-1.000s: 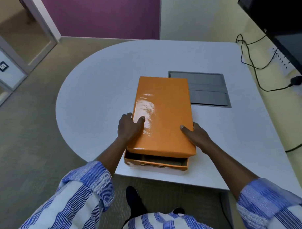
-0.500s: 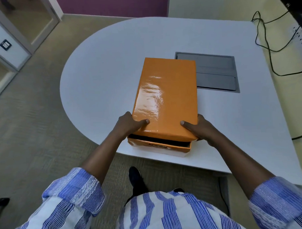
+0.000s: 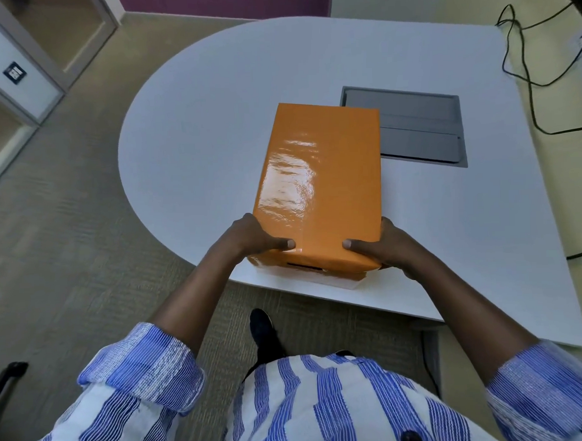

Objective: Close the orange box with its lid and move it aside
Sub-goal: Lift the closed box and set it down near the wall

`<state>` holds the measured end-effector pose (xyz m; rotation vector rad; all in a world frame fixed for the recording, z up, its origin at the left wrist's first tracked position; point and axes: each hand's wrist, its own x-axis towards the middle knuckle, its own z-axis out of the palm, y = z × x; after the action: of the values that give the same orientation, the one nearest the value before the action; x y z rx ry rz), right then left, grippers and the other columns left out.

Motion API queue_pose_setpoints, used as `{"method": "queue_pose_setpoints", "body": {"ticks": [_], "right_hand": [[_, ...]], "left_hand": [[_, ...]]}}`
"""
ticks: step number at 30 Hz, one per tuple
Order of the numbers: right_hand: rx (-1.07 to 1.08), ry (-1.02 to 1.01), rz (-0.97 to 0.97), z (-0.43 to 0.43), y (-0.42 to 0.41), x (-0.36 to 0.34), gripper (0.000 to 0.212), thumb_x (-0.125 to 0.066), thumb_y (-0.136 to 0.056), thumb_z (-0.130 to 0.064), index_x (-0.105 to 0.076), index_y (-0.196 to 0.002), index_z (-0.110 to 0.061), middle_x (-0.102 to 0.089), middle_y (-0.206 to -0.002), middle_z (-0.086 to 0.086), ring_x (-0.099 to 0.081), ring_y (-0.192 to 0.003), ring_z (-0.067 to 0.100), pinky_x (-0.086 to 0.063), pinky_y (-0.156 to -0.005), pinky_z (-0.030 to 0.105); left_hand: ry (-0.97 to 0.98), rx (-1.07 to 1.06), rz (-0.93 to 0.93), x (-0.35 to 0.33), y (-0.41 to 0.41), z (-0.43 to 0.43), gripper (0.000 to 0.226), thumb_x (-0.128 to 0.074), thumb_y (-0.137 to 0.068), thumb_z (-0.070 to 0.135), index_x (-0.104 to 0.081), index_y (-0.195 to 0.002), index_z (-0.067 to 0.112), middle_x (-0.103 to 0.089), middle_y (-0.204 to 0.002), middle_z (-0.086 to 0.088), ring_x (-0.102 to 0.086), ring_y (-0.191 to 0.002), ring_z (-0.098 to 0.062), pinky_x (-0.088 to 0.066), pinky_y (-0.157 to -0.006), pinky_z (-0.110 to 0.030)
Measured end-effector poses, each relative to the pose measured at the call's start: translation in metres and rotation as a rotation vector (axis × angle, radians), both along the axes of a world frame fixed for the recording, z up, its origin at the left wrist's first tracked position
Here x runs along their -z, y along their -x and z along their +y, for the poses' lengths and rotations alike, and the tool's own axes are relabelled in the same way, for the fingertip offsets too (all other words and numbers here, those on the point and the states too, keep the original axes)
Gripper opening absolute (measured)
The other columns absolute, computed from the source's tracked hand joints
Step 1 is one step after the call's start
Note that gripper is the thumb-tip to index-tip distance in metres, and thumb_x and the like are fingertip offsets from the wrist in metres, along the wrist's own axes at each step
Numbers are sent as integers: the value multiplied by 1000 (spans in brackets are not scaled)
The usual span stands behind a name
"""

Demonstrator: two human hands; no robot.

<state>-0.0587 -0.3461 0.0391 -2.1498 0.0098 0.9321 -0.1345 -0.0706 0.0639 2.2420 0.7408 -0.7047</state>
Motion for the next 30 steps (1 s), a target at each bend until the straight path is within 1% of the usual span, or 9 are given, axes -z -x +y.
{"method": "queue_pose_setpoints", "body": {"ticks": [3, 7, 10, 14, 19, 21, 23, 27, 30], "right_hand": [[-27, -7, 7, 0, 0, -2, 108, -83, -71, -51, -19, -154, -22, -42, -149, 8, -50, -128, 34, -56, -93, 53], [-68, 40, 17, -2, 4, 0, 111, -86, -69, -50, -21, -153, -19, -43, -147, 9, -49, -127, 33, -55, -95, 52], [-72, 49, 4, -2, 8, 3, 111, -87, -69, -49, -21, -153, -18, -42, -148, 9, -48, -128, 33, -55, -95, 51], [-74, 56, 32, -2, 12, 5, 108, -87, -72, -46, -21, -153, -18, -42, -147, 8, -50, -124, 32, -59, -88, 48], [-78, 58, 46, -1, 13, 5, 107, -87, -72, -45, -21, -151, -18, -43, -143, 9, -53, -119, 31, -61, -84, 49], [-89, 81, 54, 2, 11, 4, 108, -88, -71, -45, -21, -151, -16, -44, -141, 9, -53, -117, 30, -61, -84, 47], [-112, 115, 66, 5, 9, 2, 110, -88, -69, -45, -21, -150, -13, -43, -141, 11, -54, -116, 30, -61, -83, 45], [-135, 159, 73, 9, 7, 4, 116, -89, -69, -44, -14, -151, -11, -41, -143, 14, -55, -115, 32, -61, -84, 46], [-137, 177, 70, 11, 7, 6, 121, -88, -69, -46, -8, -153, -12, -40, -144, 16, -58, -107, 32, -61, -84, 49]], "left_hand": [[6, -19, 1, -1, 2, -2, 113, -88, -67, 57, -32, -150, 5, -51, -145, -16, -55, -127, -34, -53, -102, -47], [-17, -19, 2, 0, 5, -7, 106, -89, -67, 52, -36, -145, 4, -54, -139, -16, -58, -119, -33, -54, -99, -46], [-34, -32, -2, 2, 8, -11, 108, -90, -67, 50, -33, -147, 4, -53, -140, -17, -58, -121, -34, -55, -98, -46], [-95, -28, -19, 6, 8, -17, 121, -90, -68, 49, -19, -152, -3, -51, -144, -21, -59, -123, -35, -53, -85, -37], [-121, -18, -41, 10, 10, -11, 114, -91, -66, 52, -29, -146, 1, -55, -136, -18, -61, -117, -33, -49, -75, -34], [-114, -12, -30, 11, 8, -7, 112, -91, -64, 52, -31, -145, 3, -56, -135, -17, -60, -117, -33, -52, -79, -36], [-101, -4, -17, 11, 6, -2, 110, -92, -63, 51, -34, -144, 4, -57, -135, -17, -60, -118, -34, -56, -89, -42], [-76, 11, -6, 19, 4, 1, 104, -92, -65, 49, -38, -141, 4, -58, -133, -18, -60, -119, -35, -55, -94, -45], [-35, 13, -2, 24, 4, 2, 105, -91, -69, 47, -33, -146, 5, -53, -141, -16, -56, -125, -35, -53, -102, -48]]}}
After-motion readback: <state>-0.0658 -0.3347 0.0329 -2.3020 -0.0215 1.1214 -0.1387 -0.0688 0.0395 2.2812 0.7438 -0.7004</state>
